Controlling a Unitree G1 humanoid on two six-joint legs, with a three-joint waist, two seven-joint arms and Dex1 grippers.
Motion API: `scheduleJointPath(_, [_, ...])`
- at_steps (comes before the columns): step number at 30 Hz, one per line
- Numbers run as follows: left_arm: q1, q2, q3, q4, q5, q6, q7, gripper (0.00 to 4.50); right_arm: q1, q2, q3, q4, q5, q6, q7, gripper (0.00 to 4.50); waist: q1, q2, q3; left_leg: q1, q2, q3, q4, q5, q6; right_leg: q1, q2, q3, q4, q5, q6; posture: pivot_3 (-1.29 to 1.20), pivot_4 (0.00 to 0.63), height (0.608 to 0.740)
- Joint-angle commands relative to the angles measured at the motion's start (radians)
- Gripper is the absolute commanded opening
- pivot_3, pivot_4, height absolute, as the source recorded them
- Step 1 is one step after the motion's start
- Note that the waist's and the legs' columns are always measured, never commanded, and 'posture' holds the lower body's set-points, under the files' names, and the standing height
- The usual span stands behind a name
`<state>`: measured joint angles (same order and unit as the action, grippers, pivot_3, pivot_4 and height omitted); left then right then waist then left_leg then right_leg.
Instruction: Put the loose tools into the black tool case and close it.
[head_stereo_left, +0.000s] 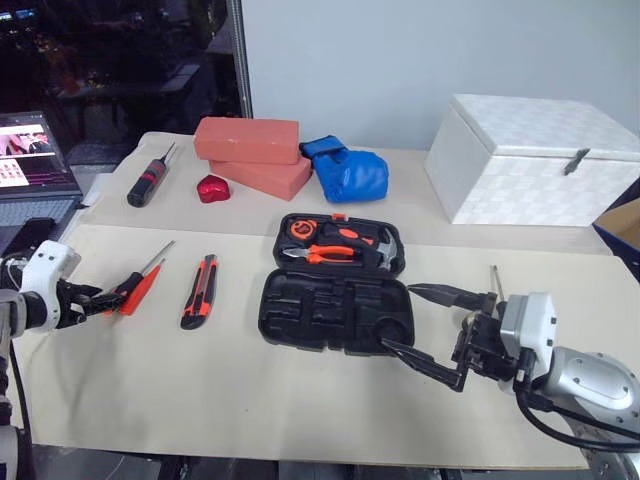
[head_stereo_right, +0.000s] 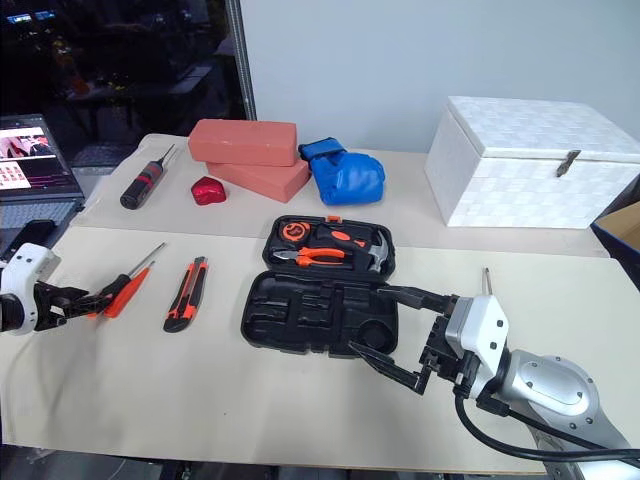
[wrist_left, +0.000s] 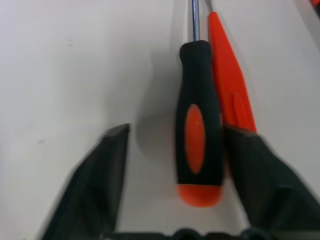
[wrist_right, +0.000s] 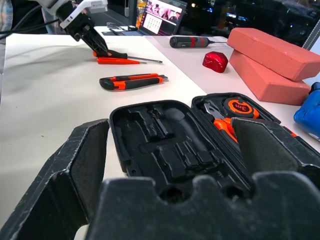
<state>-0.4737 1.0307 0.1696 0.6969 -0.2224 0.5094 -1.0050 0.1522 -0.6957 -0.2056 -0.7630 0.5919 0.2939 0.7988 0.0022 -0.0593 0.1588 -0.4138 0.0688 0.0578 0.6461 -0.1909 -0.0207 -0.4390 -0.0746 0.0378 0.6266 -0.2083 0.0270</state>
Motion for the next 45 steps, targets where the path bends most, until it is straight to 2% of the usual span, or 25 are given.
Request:
scheduleJointPath(1, [-0.017,0.008,0.013,0.015,0.006,-0.044,-0.011,1.32,0.002,-0.004,-0.024,-0.043,0.002,-0.021,-0.006,4.50,0.001,0.000,0.000,0.000,0.000,0.000,0.000,0.000,0.000,0.000,0.000,0.000,0.000,0.000,0.000,0.00,0.150,0.740])
scheduleJointPath(2, [-0.016,0.005,0.024,0.012,-0.002,-0.054,-0.017,1.00,0.002,-0.005,-0.024,-0.042,0.002,-0.022,-0.006,4.50,0.000,0.000,0.000,0.000,0.000,0.000,0.000,0.000,0.000,0.000,0.000,0.000,0.000,0.000,0.000,0.00,0.150,0.740])
scheduleJointPath(3, [-0.021,0.005,0.051,0.003,-0.028,-0.057,-0.030,0.87,0.002,-0.005,-0.025,-0.043,0.003,-0.021,-0.006,4.50,0.000,0.000,0.000,0.000,0.000,0.000,0.000,0.000,0.000,0.000,0.000,0.000,0.000,0.000,0.000,0.00,0.150,0.740])
scheduleJointPath(5, [-0.052,0.016,0.137,-0.061,-0.131,-0.017,-0.094,0.86,0.004,-0.006,-0.029,-0.046,0.006,-0.020,-0.007,4.50,0.001,-0.002,0.001,0.000,0.000,0.000,0.000,0.000,0.000,0.000,0.000,0.000,0.000,0.000,0.000,0.00,0.150,0.740])
scheduleJointPath(7, [-0.088,0.036,0.143,-0.157,-0.196,0.055,-0.170,0.86,0.006,-0.005,-0.034,-0.045,0.010,-0.021,-0.007,4.50,0.004,-0.007,0.002,0.000,0.000,0.000,0.000,0.000,0.000,0.000,0.000,-0.001,0.001,0.000,0.000,0.00,0.150,0.740])
scheduleJointPath(11, [-0.103,0.027,0.004,-0.382,-0.195,0.073,-0.285,0.86,0.021,0.000,-0.057,-0.051,0.020,-0.018,-0.018,4.50,0.011,-0.009,0.002,-0.001,0.000,0.000,0.001,0.000,-0.001,0.001,-0.002,-0.002,0.000,0.000,0.000,0.00,0.150,0.740])
scheduleJointPath(13, [-0.148,-0.019,-0.141,-0.505,-0.120,0.003,-0.313,0.86,0.055,-0.002,-0.095,-0.054,0.015,-0.018,-0.024,4.50,0.016,-0.006,0.001,-0.001,-0.001,0.001,0.001,0.000,-0.001,0.002,-0.003,-0.002,-0.002,-0.001,0.001,0.00,0.150,0.740])
scheduleJointPath(15, [-0.238,-0.102,-0.258,-0.537,-0.044,-0.037,-0.291,0.86,0.097,-0.005,-0.142,-0.054,0.010,-0.019,-0.023,4.50,0.034,-0.005,0.001,-0.002,-0.002,0.001,0.001,0.000,-0.001,0.003,-0.003,-0.001,-0.002,-0.002,0.001,0.00,0.150,0.740])
scheduleJointPath(18, [-0.342,-0.200,-0.363,-0.508,0.021,-0.072,-0.296,0.86,0.159,-0.008,-0.214,-0.054,0.004,-0.021,-0.017,4.50,0.033,-0.005,0.001,-0.003,0.000,0.000,0.004,0.000,0.000,0.003,0.000,0.000,-0.001,-0.002,0.002,0.00,0.150,0.740])
scheduleJointPath(22, [-0.477,-0.337,-0.507,-0.364,0.151,-0.192,-0.294,0.86,0.273,-0.004,-0.338,-0.057,0.008,-0.030,0.016,4.50,0.017,-0.005,0.002,-0.005,-0.001,-0.002,0.007,0.001,0.000,0.003,0.003,0.002,0.001,-0.001,0.003,0.00,0.150,0.740])
scheduleJointPath(26, [-0.548,-0.415,-0.576,-0.231,0.235,-0.286,-0.300,0.86,0.349,0.017,-0.405,-0.065,0.009,-0.046,0.031,4.50,0.005,-0.003,0.001,-0.006,-0.001,-0.004,0.010,0.000,0.001,0.004,0.005,0.005,0.001,-0.001,0.005,0.00,0.150,0.740])
scheduleJointPath(30, [-0.554,-0.440,-0.590,-0.205,0.252,-0.294,-0.349,0.86,0.386,0.027,-0.426,-0.063,0.017,-0.062,0.055,4.50,-0.008,-0.003,0.002,-0.007,-0.001,-0.006,0.013,0.000,0.001,0.004,0.006,0.006,0.002,-0.001,0.004,0.00,0.150,0.740])
scheduleJointPath(37, [-0.523,-0.433,-0.601,-0.272,0.288,-0.172,-0.364,0.86,0.363,0.003,-0.436,-0.017,0.017,-0.076,0.093,4.50,-0.008,-0.002,0.002,-0.008,-0.001,-0.007,0.015,0.000,0.001,0.004,0.006,0.007,0.002,0.000,0.004,0.00,0.150,0.740])
scheduleJointPath(45, [-0.527,-0.466,-0.633,-0.168,0.366,-0.283,-0.317,0.86,0.320,-0.013,-0.415,-0.025,0.014,-0.059,0.089,4.50,-0.002,-0.002,0.002,-0.009,-0.001,-0.009,0.014,0.000,0.001,0.004,0.008,0.007,0.002,0.000,0.004,0.00,0.150,0.740])
